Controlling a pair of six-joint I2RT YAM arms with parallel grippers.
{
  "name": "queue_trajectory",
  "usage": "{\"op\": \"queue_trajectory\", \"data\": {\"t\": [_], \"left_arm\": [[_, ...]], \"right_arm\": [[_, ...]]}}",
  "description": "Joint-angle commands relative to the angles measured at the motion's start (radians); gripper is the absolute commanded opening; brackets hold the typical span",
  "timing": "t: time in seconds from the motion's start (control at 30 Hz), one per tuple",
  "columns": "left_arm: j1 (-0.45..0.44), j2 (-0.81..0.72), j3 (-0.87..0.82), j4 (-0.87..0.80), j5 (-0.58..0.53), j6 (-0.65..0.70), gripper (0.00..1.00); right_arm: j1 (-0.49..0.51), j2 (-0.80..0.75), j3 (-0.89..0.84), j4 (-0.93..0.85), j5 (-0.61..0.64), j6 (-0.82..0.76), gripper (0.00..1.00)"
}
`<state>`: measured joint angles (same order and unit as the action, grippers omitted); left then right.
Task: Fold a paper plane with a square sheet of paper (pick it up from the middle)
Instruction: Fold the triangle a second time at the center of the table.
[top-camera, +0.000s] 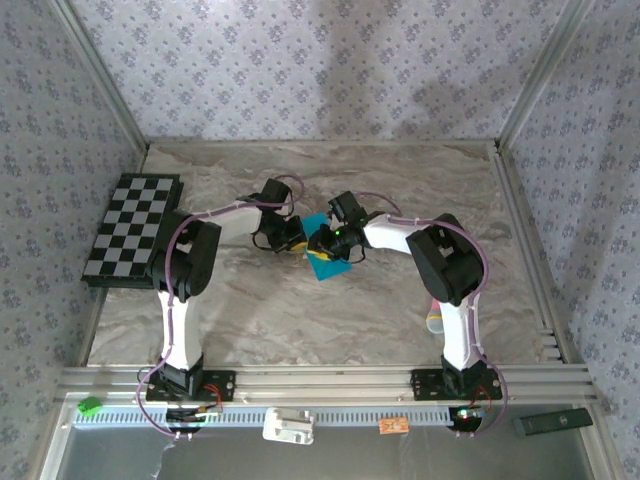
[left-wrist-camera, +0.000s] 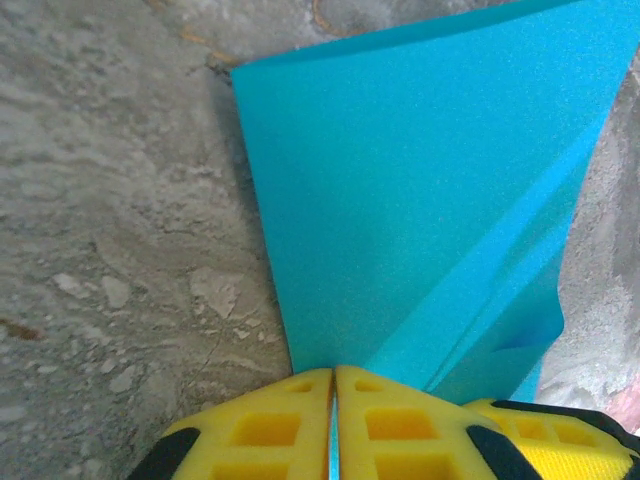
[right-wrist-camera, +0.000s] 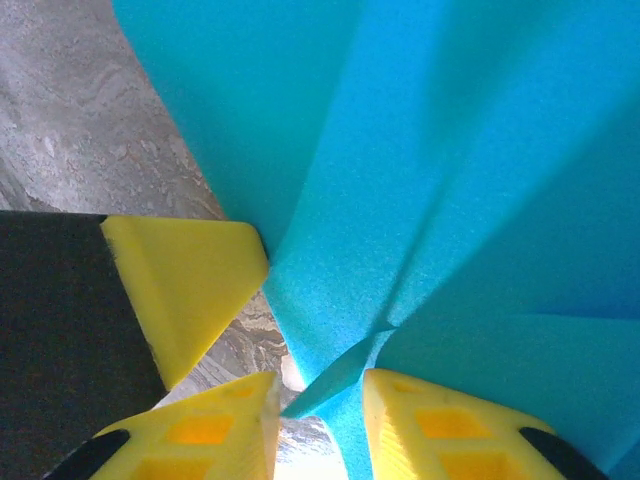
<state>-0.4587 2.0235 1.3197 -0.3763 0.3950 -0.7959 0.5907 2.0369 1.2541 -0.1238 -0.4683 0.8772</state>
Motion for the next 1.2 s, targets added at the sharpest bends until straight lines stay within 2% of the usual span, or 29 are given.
{"op": "queue_trajectory", "data": {"t": [0.0,0.23,0.37,0.5,0.73,0.87,1.17], "left_arm": [[0.029,-0.069,-0.004,-0.062,-0.046,-0.012,0.12],[0.049,-0.157,-0.042,-0.037,-0.048,-0.035,0.18],[0.016,-0.162,-0.051,-0.033,-0.028,-0.034,0.18],[-0.023,-0.15,-0.047,-0.036,-0.024,-0.039,0.12],[-0.058,-0.116,-0.042,-0.025,-0.012,-0.054,0.04],[-0.062,-0.101,-0.037,-0.027,-0.012,-0.055,0.0],[-0.073,-0.056,-0.011,-0.038,-0.003,-0.052,0.0]], "right_arm": [[-0.007,0.045,0.0,-0.071,0.034,0.009,0.33],[-0.009,0.045,-0.002,-0.075,0.038,0.008,0.35],[-0.008,0.045,-0.001,-0.09,0.046,0.004,0.28],[-0.01,0.047,-0.002,-0.1,0.042,0.002,0.16],[-0.012,0.045,0.0,-0.105,0.042,0.002,0.04],[-0.011,0.047,0.001,-0.105,0.039,0.002,0.01],[-0.013,0.051,0.001,-0.101,0.036,0.003,0.0]]}}
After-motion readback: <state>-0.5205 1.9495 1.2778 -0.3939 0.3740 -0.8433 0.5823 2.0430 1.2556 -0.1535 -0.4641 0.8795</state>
